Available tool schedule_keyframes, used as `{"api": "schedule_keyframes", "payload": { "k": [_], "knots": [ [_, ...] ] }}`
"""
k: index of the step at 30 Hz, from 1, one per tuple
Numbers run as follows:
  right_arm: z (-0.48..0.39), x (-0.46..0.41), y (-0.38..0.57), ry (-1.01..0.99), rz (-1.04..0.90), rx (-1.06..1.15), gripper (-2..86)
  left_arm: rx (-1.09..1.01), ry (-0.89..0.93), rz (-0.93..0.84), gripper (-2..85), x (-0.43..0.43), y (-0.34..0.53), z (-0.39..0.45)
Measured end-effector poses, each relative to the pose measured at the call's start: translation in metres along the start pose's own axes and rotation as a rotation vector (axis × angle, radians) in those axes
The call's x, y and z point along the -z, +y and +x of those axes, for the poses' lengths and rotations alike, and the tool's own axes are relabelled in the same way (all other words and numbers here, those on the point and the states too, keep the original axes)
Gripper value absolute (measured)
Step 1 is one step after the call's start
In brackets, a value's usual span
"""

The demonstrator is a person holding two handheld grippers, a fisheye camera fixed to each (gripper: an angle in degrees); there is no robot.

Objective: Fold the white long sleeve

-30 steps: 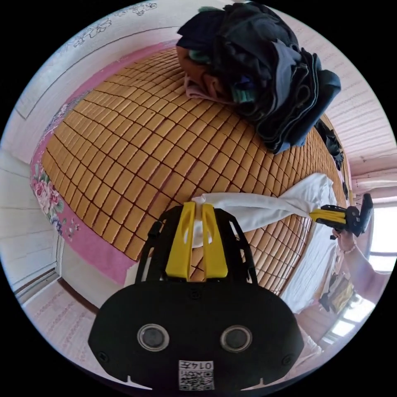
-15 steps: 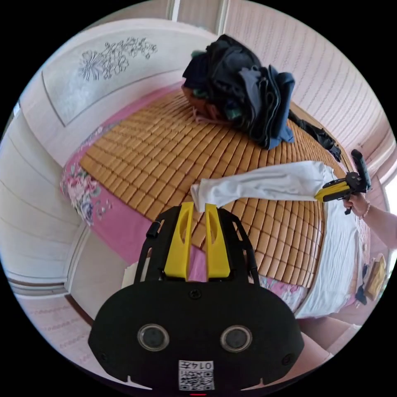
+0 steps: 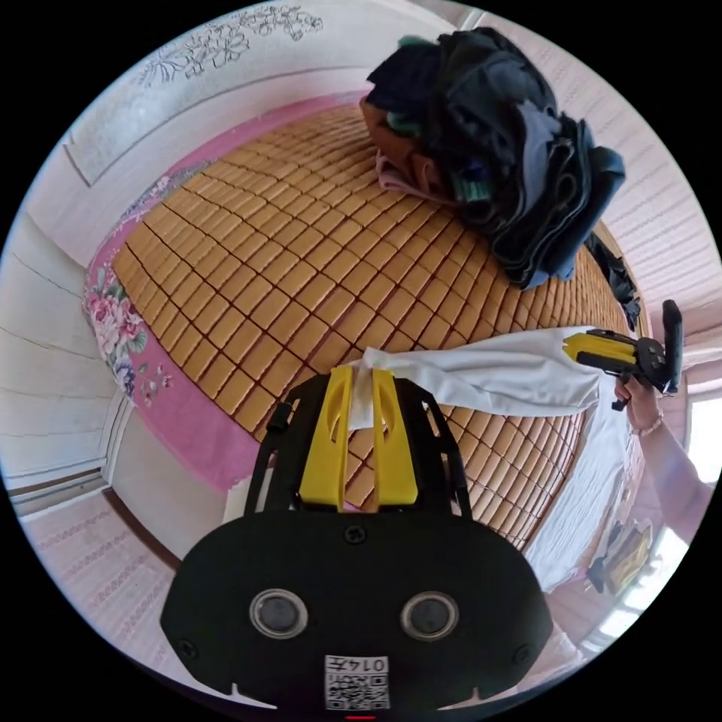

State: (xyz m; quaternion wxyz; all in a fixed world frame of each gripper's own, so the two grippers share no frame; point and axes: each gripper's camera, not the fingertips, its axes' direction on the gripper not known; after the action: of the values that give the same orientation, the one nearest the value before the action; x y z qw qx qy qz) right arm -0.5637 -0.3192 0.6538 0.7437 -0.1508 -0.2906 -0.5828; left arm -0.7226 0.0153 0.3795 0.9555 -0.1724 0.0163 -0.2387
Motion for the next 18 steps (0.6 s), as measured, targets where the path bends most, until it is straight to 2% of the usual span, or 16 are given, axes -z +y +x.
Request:
{"api": "schedule_keyframes", "payload": {
  "k": [3,5,7,9,10,14,18],
  "knots": [
    [-0.001,0.002,0.0,-0.006,-0.007,-0.033,-0.1,-0.029,0.006,0.066,0.5,0.012,0.001,-0.005],
    [0.0,0.004,0.002,-0.008,-0.005,-0.053,-0.3,-0.075,0.065,0.329,-0.4,0.046,0.015,-0.014],
    [0.0,0.007,0.004,0.004,0.004,-0.062,-0.4,-0.109,0.117,0.455,-0.6,0.064,0.028,-0.02],
    [0.001,0.008,0.007,-0.01,0.015,-0.079,-0.4,-0.103,0.139,0.452,-0.7,0.063,0.042,-0.027],
    [0.001,0.009,0.008,-0.014,0.019,-0.085,-0.4,-0.106,0.129,0.396,-0.7,0.055,0.051,-0.03],
    [0.001,0.013,0.018,-0.033,0.044,-0.111,-0.4,0.006,-0.003,0.245,-0.7,0.027,0.08,-0.046],
    [-0.006,0.03,0.034,-0.025,0.11,-0.131,-0.3,0.115,0.025,0.247,-0.6,0.028,0.078,-0.055]
  ]
}}
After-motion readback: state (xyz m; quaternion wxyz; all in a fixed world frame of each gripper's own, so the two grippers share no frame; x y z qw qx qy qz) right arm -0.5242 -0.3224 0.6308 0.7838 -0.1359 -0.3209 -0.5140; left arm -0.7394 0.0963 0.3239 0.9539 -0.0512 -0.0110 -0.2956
